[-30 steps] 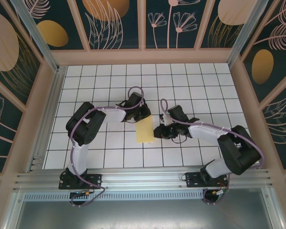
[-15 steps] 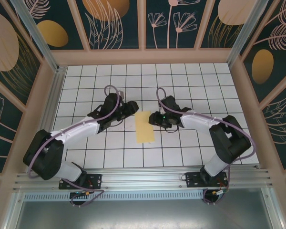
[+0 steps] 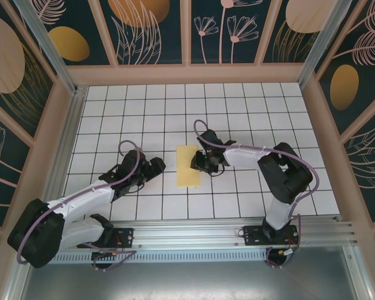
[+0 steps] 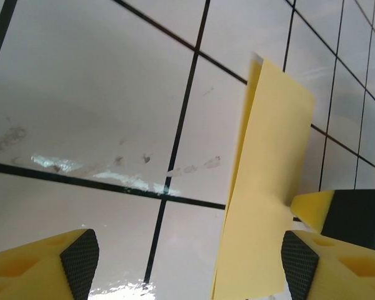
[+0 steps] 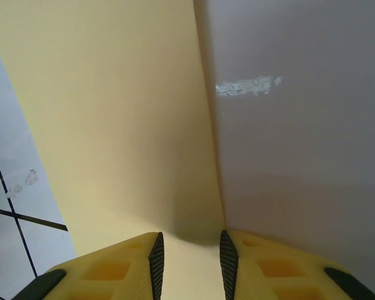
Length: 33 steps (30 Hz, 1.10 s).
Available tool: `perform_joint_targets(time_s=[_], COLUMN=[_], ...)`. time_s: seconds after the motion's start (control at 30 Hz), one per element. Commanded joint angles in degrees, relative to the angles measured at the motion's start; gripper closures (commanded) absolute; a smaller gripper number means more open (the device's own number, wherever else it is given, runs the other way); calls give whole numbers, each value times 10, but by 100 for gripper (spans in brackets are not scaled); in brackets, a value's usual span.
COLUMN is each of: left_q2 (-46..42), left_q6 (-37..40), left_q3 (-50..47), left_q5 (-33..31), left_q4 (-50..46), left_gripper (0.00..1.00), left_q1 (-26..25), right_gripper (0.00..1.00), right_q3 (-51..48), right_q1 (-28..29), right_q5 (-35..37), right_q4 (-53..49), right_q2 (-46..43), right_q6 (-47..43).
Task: Fold a paper plane with a square sheet of paper (pick it up from the middle)
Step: First fold in half a square sheet of paper at the center of the table.
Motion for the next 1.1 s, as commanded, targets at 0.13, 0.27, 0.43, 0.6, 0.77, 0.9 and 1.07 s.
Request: perform_joint_targets(time_s=[0.13, 0.27, 0.43, 0.6, 0.77, 0.9, 1.07], left_q2=[11, 18, 45, 74, 85, 95, 122], left_q6=[-29, -36, -36, -35, -42, -59, -77], left_q3=[-13, -14, -10, -7, 0, 3, 21], left_q5=[30, 31, 54, 90, 121, 138, 147], left_q4=[47, 59, 90, 127, 148, 158, 155], left_gripper=[21, 18, 13, 8, 8, 10, 15], left_q1=[4, 4, 4, 4, -2, -13, -41], right_gripper=[68, 69, 71, 71, 71, 71, 71], right_q3=[49, 67, 70, 51, 7, -24, -29], right_q1=[12, 5, -11, -29, -47, -70, -86], right_q5=[6, 8, -18, -35, -78, -117, -140], right_q4=[-29, -29, -13, 4, 43, 74, 75], right_q2=[-5, 7, 50, 55, 59, 63, 79], right_q6=[13, -17, -35, -43, -29, -11, -5])
